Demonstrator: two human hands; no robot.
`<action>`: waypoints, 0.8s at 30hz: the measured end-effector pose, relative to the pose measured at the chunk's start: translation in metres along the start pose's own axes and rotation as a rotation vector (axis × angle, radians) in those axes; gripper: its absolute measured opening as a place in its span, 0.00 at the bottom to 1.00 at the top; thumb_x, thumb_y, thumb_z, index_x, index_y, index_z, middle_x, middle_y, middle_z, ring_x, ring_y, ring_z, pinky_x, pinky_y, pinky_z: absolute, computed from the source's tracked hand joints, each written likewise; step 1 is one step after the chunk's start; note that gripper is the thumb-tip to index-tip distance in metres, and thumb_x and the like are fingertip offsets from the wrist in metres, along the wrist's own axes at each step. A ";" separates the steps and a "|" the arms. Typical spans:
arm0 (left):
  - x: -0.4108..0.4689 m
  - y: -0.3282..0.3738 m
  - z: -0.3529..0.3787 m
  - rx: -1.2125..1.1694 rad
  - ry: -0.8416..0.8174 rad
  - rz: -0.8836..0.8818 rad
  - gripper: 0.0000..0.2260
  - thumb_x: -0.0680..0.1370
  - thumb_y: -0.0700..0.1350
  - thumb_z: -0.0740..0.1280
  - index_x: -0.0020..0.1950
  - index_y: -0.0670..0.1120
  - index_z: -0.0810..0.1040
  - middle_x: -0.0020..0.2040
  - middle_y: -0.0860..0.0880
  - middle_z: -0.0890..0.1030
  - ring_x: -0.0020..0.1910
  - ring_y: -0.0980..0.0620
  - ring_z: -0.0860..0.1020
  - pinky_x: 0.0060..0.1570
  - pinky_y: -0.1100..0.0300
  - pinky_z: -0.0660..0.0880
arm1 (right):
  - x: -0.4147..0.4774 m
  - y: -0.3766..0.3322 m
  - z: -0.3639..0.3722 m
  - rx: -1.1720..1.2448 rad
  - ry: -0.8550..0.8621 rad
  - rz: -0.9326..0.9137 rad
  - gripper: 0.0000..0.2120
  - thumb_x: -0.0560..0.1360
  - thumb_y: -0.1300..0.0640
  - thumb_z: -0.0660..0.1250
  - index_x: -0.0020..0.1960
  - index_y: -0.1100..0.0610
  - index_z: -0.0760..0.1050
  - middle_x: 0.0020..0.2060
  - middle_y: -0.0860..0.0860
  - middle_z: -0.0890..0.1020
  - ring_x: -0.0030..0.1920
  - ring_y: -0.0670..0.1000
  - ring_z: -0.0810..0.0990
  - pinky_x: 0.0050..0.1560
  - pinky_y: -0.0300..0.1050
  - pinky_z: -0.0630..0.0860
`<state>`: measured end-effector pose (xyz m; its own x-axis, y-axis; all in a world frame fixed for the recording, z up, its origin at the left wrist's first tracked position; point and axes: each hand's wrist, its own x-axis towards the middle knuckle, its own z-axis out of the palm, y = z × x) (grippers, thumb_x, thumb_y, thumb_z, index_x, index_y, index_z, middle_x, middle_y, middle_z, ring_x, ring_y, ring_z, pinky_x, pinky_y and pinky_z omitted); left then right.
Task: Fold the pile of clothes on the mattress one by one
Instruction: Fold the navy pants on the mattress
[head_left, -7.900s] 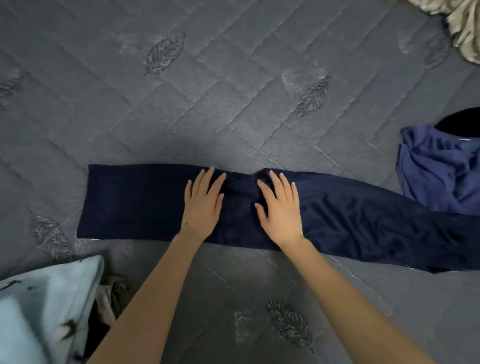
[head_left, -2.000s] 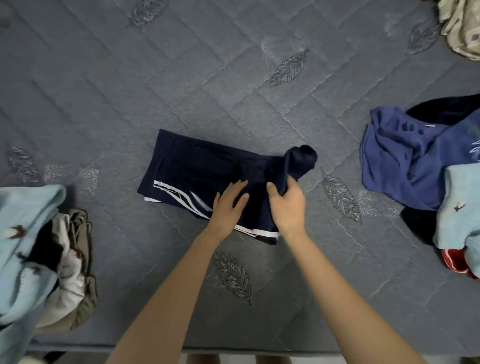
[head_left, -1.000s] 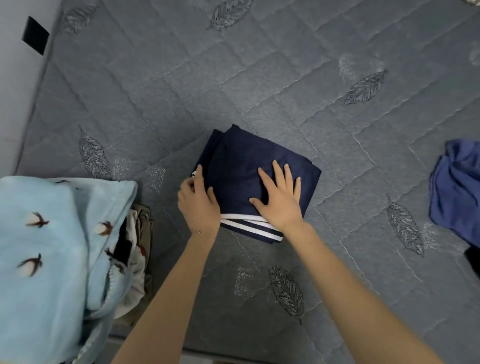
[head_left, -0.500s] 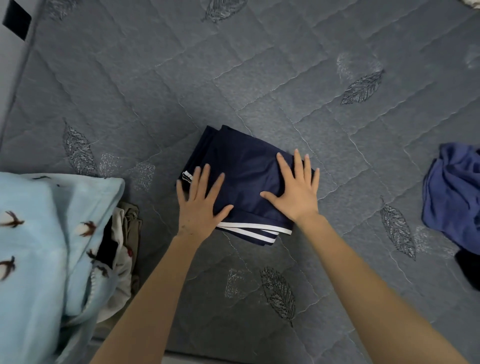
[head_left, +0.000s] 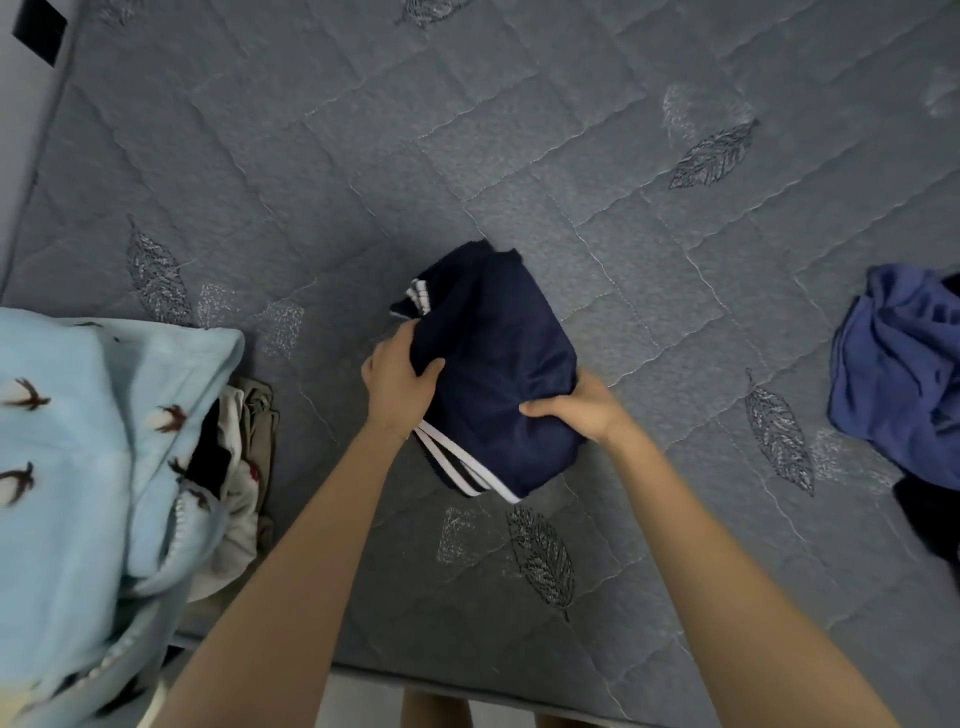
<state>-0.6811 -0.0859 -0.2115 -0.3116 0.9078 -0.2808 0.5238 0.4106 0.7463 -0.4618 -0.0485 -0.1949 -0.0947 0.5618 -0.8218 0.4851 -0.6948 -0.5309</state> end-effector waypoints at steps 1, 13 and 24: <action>0.004 0.003 0.000 0.039 -0.032 0.069 0.19 0.76 0.39 0.69 0.66 0.45 0.73 0.58 0.48 0.80 0.58 0.47 0.76 0.64 0.42 0.69 | -0.004 0.006 -0.001 0.020 -0.062 0.025 0.25 0.63 0.60 0.80 0.56 0.52 0.75 0.53 0.47 0.82 0.59 0.51 0.79 0.57 0.45 0.75; -0.043 0.027 0.023 0.143 0.155 -0.166 0.29 0.71 0.44 0.74 0.67 0.37 0.66 0.65 0.38 0.69 0.65 0.40 0.67 0.64 0.49 0.64 | -0.029 0.045 0.010 0.134 0.372 -0.114 0.38 0.63 0.48 0.80 0.67 0.53 0.66 0.62 0.49 0.77 0.61 0.50 0.77 0.63 0.51 0.74; -0.151 -0.022 0.042 0.030 0.156 -0.158 0.10 0.77 0.44 0.69 0.42 0.40 0.71 0.67 0.44 0.72 0.63 0.56 0.70 0.56 0.55 0.73 | -0.044 0.063 0.058 0.302 0.469 -0.128 0.39 0.67 0.51 0.78 0.70 0.55 0.61 0.64 0.52 0.75 0.62 0.51 0.76 0.64 0.48 0.73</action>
<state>-0.6118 -0.2287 -0.2105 -0.5097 0.8086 -0.2941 0.4809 0.5512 0.6819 -0.4777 -0.1437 -0.2045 0.2931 0.7414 -0.6037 0.2190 -0.6667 -0.7124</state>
